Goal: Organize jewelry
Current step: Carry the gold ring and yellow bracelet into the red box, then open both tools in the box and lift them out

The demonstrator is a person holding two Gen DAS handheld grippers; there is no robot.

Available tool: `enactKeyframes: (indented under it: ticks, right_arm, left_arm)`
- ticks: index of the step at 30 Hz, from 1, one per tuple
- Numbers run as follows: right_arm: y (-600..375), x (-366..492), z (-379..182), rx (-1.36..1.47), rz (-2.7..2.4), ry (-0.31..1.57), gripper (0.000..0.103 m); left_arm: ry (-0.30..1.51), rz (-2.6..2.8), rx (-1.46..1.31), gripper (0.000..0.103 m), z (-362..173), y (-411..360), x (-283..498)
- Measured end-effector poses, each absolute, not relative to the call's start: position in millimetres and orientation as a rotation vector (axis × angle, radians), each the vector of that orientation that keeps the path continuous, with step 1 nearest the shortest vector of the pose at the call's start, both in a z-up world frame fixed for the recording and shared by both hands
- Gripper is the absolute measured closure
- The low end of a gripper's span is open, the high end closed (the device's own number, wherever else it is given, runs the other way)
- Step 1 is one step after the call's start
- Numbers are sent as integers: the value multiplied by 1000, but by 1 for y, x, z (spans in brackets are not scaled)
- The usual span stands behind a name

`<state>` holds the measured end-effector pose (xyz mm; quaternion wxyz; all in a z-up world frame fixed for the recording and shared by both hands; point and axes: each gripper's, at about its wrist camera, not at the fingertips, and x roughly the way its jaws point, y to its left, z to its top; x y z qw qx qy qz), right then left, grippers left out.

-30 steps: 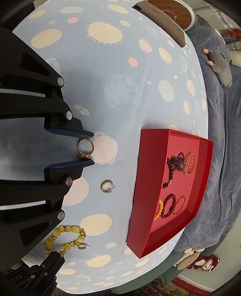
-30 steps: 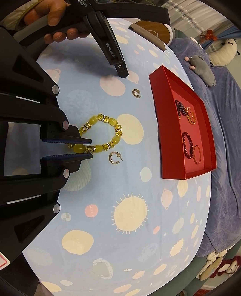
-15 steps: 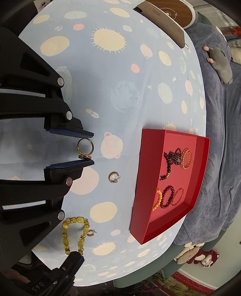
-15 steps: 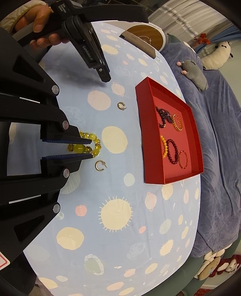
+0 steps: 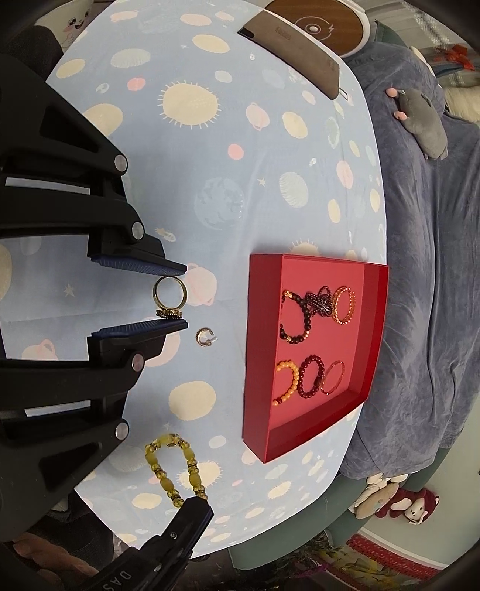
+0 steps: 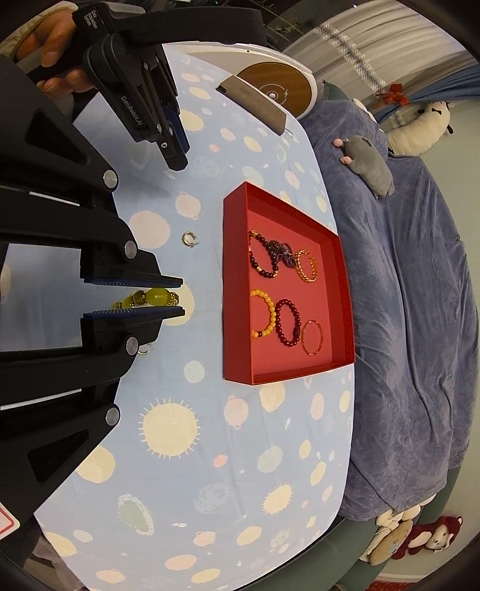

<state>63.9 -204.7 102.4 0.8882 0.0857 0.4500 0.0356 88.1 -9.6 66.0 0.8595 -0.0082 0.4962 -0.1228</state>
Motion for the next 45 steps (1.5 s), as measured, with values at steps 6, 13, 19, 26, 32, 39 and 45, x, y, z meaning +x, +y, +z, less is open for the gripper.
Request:
enactKeyframes:
  ticks: [6, 13, 19, 26, 32, 39, 45]
  right_arm:
    - [-208, 98, 123, 168, 92, 890, 93]
    - [-209, 150, 136, 133, 109, 860, 93]
    - [-209, 201, 135, 158, 145, 856, 93]
    - [-204, 247, 123, 145, 153, 864, 93]
    - [-200, 283, 96, 161, 157, 906, 93]
    - [-207, 305, 60, 121, 98, 959, 93]
    - [-219, 298, 55, 102, 36, 936, 74]
  left_arm:
    - [1011, -290, -22, 80, 82, -21, 108]
    - [974, -308, -13, 80, 96, -36, 152]
    - [948, -318, -11, 80, 103, -45, 198]
    - [936, -305, -4, 80, 98, -49, 241]
    - [962, -303, -2, 80, 77, -60, 274]
    - [989, -282, 31, 79, 49, -72, 295]
    - [974, -252, 79, 62, 37, -78, 293]
